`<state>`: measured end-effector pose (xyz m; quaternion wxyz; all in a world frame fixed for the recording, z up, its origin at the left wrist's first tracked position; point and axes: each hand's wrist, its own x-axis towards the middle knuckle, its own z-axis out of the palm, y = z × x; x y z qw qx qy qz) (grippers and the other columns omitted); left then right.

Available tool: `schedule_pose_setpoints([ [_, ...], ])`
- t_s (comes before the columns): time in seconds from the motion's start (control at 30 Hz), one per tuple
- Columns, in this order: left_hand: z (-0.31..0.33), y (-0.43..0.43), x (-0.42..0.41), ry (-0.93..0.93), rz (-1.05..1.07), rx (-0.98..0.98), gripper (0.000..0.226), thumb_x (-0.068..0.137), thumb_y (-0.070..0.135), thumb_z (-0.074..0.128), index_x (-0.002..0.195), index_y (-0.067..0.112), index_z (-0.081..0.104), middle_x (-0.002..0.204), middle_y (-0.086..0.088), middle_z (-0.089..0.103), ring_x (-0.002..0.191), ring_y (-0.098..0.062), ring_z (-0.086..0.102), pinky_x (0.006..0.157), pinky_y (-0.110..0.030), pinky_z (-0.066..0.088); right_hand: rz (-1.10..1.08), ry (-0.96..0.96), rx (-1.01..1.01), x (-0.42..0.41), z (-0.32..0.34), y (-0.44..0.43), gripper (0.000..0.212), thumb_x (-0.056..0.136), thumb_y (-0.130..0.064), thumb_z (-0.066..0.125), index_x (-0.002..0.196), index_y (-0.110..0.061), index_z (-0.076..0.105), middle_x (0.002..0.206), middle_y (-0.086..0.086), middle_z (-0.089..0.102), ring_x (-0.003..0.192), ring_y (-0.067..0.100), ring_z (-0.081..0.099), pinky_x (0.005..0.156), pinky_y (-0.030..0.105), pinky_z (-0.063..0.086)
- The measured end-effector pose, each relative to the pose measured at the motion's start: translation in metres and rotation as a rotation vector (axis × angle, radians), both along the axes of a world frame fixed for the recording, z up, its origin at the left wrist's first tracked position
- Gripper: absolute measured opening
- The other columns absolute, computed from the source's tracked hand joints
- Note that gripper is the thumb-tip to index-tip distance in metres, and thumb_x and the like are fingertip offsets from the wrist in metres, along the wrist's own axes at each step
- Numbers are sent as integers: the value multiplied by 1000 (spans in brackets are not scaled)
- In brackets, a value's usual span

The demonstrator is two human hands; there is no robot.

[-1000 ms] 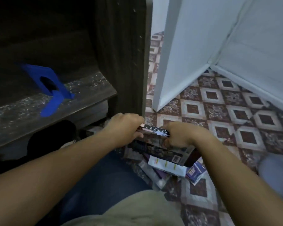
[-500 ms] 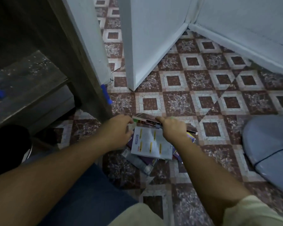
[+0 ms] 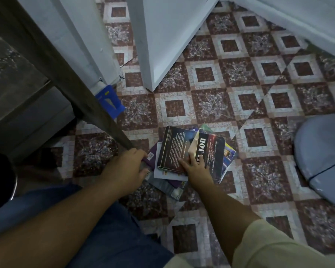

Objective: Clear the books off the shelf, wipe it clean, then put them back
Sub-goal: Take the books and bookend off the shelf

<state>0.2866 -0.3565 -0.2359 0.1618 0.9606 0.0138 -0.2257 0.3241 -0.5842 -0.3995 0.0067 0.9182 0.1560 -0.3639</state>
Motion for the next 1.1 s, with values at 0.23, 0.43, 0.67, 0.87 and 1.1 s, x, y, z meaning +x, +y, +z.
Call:
schedule_pose_setpoints([
  [0.23,5,-3,3,-39,-39,17,35,92,36,58,125,27,49,119,6,52,107,-16,52,84,-33,50,55,70,-68,17,25,7,75,89,-19,62,149,-38,22,157,11,13,137,41,27,105,55,36],
  [0.43,40,5,6,-97,-94,167,31,93,38,54,120,25,48,118,4,51,108,-19,51,88,-35,46,58,-162,97,23,99,55,36,94,-26,51,128,-19,53,122,9,57,110,31,56,93,43,43],
  [0.67,97,52,-21,-178,-32,359,32,93,45,50,121,27,51,118,3,54,107,-17,52,85,-33,42,173,-383,345,12,225,103,35,94,-31,52,127,-21,55,118,6,60,103,28,59,80,37,50],
  [0.87,152,106,-78,-280,175,322,39,94,48,47,128,29,49,123,6,52,115,-16,50,90,-33,39,349,-533,468,-21,324,157,35,95,-39,49,126,-25,53,113,2,58,100,23,59,77,35,50],
  [1.1,213,179,-169,-357,459,325,38,89,52,53,119,28,51,118,5,52,113,-19,53,89,-33,41,599,-660,548,-78,394,253,36,92,-43,50,124,-26,53,114,-1,58,106,22,57,85,35,45],
])
